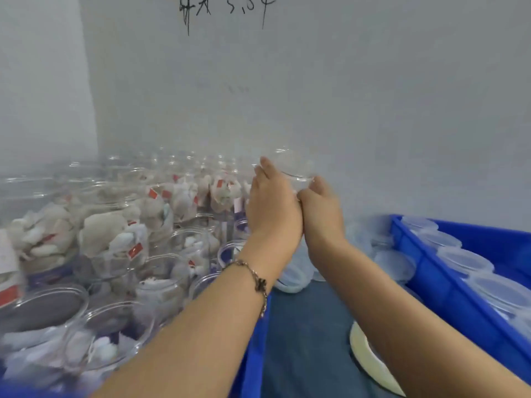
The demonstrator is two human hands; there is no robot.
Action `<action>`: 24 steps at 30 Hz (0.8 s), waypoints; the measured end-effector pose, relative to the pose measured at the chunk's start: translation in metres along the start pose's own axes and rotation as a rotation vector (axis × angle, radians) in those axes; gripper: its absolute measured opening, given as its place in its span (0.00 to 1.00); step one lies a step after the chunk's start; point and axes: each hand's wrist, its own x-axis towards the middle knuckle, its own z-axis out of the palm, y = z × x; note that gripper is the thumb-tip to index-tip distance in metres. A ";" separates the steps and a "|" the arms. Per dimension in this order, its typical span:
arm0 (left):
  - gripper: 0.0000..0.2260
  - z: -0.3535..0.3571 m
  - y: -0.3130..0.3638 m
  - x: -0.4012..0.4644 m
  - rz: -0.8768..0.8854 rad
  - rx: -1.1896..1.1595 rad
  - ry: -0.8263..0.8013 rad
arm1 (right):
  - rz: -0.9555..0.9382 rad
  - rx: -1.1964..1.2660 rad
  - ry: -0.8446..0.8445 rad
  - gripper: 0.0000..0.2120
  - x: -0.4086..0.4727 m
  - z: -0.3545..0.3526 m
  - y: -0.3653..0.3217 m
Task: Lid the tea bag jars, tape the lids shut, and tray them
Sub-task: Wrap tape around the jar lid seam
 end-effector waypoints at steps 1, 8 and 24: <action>0.26 0.008 0.007 -0.009 -0.061 -0.083 -0.028 | -0.003 -0.037 0.041 0.12 -0.006 -0.013 0.001; 0.24 0.061 0.032 -0.092 -0.368 -0.169 -0.192 | 0.149 -0.270 0.218 0.15 -0.052 -0.086 0.043; 0.42 0.120 -0.038 -0.168 -0.249 -0.374 0.139 | 0.223 -0.843 0.200 0.16 -0.024 -0.186 0.154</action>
